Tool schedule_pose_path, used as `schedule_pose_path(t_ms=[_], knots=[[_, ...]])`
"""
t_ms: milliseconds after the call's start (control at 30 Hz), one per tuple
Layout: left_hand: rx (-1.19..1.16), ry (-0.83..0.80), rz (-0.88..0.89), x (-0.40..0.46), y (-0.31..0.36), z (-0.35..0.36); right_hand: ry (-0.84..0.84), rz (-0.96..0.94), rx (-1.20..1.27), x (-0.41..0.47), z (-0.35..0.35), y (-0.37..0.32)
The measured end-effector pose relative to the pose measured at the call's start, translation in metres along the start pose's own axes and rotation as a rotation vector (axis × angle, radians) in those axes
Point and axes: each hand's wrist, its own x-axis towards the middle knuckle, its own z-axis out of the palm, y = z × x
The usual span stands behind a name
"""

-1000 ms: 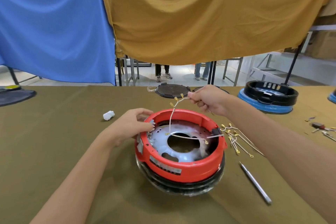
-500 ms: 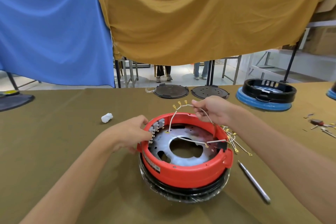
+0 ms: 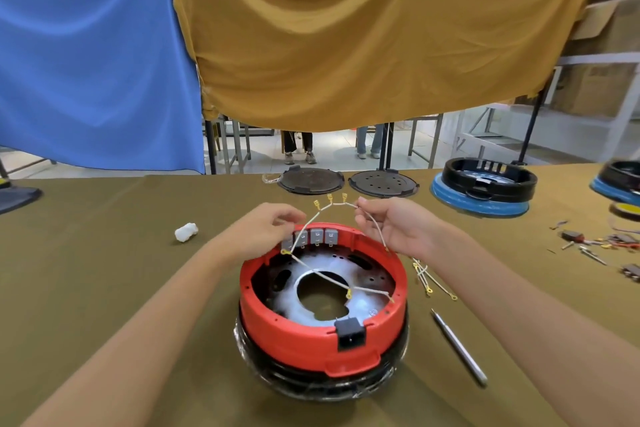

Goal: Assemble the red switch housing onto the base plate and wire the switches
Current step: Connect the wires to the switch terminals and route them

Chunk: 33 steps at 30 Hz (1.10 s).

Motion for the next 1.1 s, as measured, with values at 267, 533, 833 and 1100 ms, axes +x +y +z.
schedule_pose_path(t_ms=[267, 533, 833, 1100], knots=[[-0.248, 0.275, 0.162, -0.013, 0.003, 0.01, -0.064, -0.114, -0.015, 0.007, 0.017, 0.008], [0.08, 0.422, 0.162, -0.016, -0.013, 0.018, 0.09, -0.46, -0.644, 0.02, 0.016, 0.033], [0.579, 0.518, 0.107, -0.021, -0.004, 0.026, 0.137, -0.674, -1.181, 0.02, 0.015, 0.041], [0.508, 0.498, 0.128, -0.024, -0.005, 0.027, 0.042, -0.669, -1.351, 0.016, 0.019, 0.046]])
